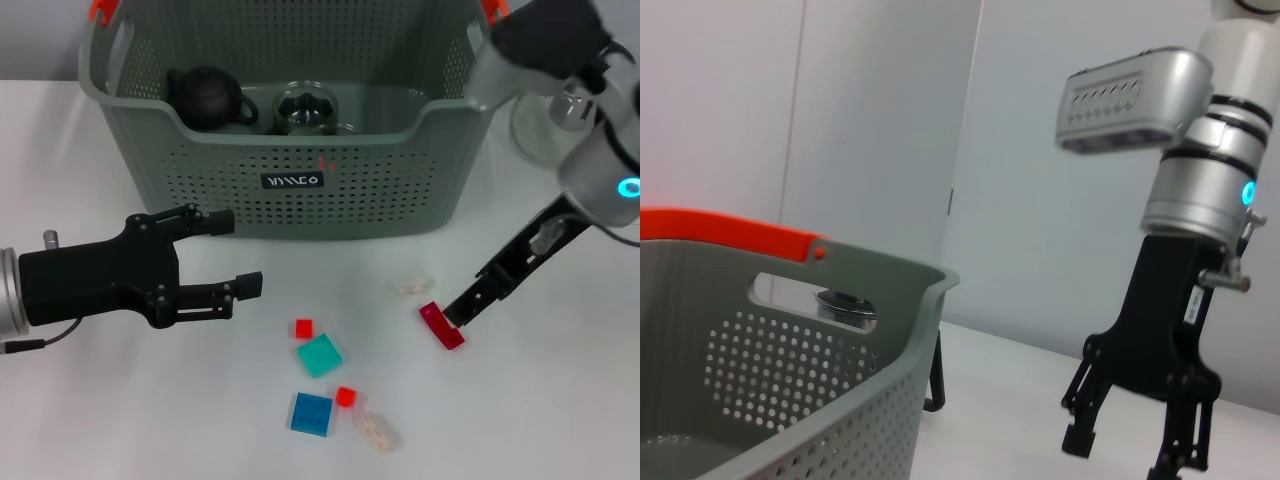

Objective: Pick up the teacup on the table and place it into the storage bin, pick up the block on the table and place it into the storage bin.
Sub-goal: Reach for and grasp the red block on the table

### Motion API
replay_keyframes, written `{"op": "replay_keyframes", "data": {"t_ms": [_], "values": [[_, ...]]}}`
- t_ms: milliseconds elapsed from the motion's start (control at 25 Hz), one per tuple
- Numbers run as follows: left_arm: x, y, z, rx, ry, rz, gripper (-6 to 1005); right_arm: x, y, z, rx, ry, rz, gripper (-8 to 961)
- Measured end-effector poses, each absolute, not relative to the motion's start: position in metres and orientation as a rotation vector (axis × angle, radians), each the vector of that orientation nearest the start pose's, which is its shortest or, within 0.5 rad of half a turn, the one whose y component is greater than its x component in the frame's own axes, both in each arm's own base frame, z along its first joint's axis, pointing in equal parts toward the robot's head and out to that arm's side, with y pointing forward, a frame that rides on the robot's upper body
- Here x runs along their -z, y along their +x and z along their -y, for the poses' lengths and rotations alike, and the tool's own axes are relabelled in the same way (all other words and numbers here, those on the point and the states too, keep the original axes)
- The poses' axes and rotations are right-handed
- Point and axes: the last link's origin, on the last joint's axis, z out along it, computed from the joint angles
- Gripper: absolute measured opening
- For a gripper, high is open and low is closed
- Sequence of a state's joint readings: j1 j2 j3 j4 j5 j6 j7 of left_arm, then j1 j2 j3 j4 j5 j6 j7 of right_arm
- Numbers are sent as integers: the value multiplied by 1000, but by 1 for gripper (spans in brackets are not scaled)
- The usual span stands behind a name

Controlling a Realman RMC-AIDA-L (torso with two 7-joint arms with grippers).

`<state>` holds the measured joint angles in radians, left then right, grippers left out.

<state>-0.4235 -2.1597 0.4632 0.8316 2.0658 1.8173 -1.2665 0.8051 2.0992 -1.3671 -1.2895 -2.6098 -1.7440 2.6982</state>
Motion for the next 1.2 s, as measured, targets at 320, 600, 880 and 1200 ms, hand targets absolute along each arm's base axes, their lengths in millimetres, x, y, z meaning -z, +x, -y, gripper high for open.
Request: {"op": "replay_keyframes", "data": {"t_ms": [320, 600, 880, 1200], "values": [[-23, -270, -284, 853, -2680, 470, 860, 40, 132, -361, 717, -2634, -1001, 942], [-24, -271, -284, 849, -2677, 471, 860, 58, 142, -366, 763, -2600, -1027, 937], [-23, -272, -284, 846, -2673, 475, 859, 71, 148, -371, 773, -2585, -1008, 932], [-23, -273, -284, 847, -2670, 475, 859, 80, 151, -373, 740, -2574, -1002, 725]]}}
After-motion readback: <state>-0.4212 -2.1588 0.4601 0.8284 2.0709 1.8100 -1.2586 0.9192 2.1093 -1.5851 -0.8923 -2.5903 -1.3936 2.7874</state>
